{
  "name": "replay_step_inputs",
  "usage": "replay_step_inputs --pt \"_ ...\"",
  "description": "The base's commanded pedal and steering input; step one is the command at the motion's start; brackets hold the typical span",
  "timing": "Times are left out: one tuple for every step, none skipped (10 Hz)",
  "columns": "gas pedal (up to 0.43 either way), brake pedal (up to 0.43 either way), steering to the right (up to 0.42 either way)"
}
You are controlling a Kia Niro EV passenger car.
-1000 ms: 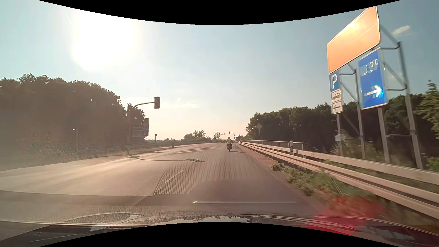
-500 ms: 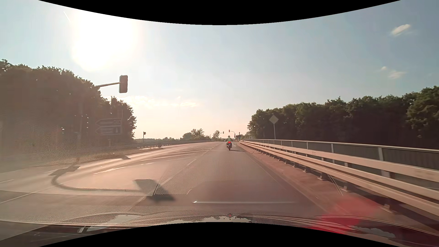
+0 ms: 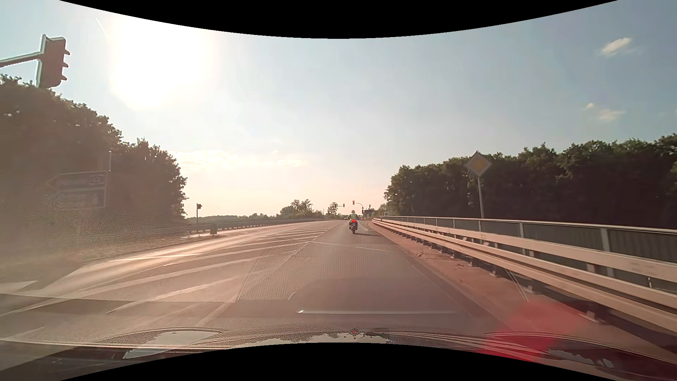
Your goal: Follow the waypoints while adhering to traffic rules and regulations
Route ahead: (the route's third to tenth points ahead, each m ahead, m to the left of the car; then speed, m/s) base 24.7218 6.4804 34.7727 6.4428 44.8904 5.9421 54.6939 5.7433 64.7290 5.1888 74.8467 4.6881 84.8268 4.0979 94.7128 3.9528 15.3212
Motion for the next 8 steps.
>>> replay_step_inputs --pt "0.0 0.03 -0.001" --pt "0.0 0.03 0.0" --pt "0.0 0.043 0.0" --pt "0.0 0.055 0.0" --pt "0.0 0.061 0.0" --pt "0.0 0.061 0.0" --pt "0.0 0.073 0.0" --pt "0.0 0.073 0.0"
